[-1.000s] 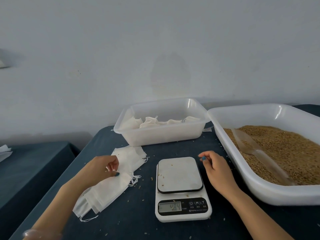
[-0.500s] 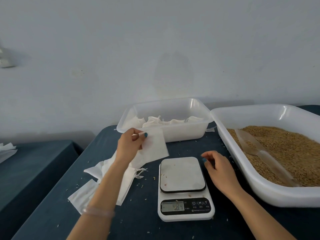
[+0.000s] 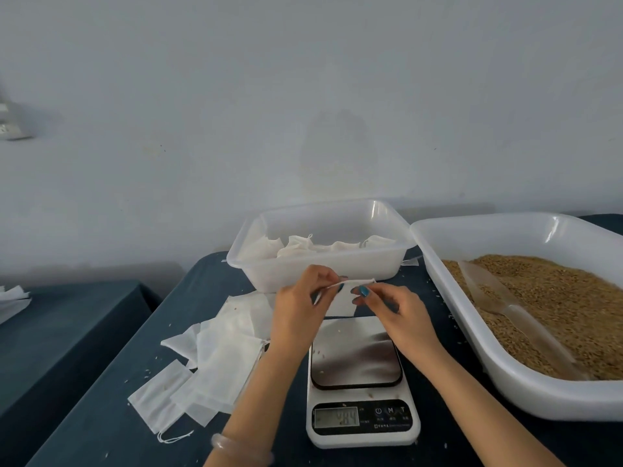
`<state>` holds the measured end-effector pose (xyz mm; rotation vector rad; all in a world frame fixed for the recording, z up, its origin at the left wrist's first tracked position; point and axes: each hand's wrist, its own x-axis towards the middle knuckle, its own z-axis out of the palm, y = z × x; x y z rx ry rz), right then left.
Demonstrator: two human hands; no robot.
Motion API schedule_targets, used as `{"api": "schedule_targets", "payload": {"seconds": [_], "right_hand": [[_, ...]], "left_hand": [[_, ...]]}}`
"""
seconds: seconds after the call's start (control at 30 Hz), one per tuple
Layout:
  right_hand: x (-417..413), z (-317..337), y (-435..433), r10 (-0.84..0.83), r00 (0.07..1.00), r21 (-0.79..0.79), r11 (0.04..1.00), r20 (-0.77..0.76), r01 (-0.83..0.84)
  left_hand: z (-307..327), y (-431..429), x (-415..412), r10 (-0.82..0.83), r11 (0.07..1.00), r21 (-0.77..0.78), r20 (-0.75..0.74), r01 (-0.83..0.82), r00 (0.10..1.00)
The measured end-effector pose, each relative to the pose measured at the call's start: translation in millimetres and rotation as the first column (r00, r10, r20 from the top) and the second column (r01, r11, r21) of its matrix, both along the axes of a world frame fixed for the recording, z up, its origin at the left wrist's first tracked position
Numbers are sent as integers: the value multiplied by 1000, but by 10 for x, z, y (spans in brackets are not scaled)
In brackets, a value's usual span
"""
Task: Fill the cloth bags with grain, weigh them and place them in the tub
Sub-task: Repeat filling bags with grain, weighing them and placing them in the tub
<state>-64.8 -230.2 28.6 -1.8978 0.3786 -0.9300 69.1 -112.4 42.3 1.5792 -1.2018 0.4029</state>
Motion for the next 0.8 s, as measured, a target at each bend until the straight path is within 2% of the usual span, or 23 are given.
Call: {"api": "schedule_targets", "payload": {"seconds": [0.1, 0.2, 0.3, 0.37, 0.4, 0.47, 0.53, 0.57, 0.63, 0.7, 0.8], "right_hand": [[-19, -40, 1, 29, 998, 87, 996, 53, -33], [-89, -91, -16, 32, 993, 178, 983, 112, -52], [-135, -96, -30, 18, 989, 242, 969, 149, -54], [-149, -102, -47, -7, 986, 278, 960, 169, -41], [-156, -106, -54, -19, 984, 298, 954, 177, -35], [-164, -109, -60, -26, 984, 324, 945, 178, -34], [-166, -100, -51, 1, 986, 337, 940, 170, -59], [-164, -99, -44, 19, 986, 334, 940, 163, -74], [-163, -93, -22, 48, 988, 313, 945, 144, -92], [-168, -83, -3, 70, 988, 305, 946, 138, -110], [-173, -68, 20, 94, 985, 303, 944, 142, -134]], "left_hand": [[-34, 15, -34, -25, 1000, -9, 287, 29, 958], [-41, 23, -60, -69, 998, 35, 530, 59, 845], [-29, 11, -95, -130, 991, 113, 632, 75, 764], [-24, 5, -127, -151, 986, 146, 614, 76, 775], [-15, 9, -148, -167, 983, 157, 545, 95, 822], [8, 18, -188, -188, 978, 150, 297, 148, 936], [23, 22, -196, -179, 975, 134, 23, 174, 984], [28, 29, -189, -188, 969, 135, -129, 205, 974], [34, 56, -151, -224, 945, 134, -401, 299, 888], [28, 79, -99, -231, 916, 160, -540, 369, 809], [37, 60, -64, -202, 903, 164, -653, 397, 730]]}}
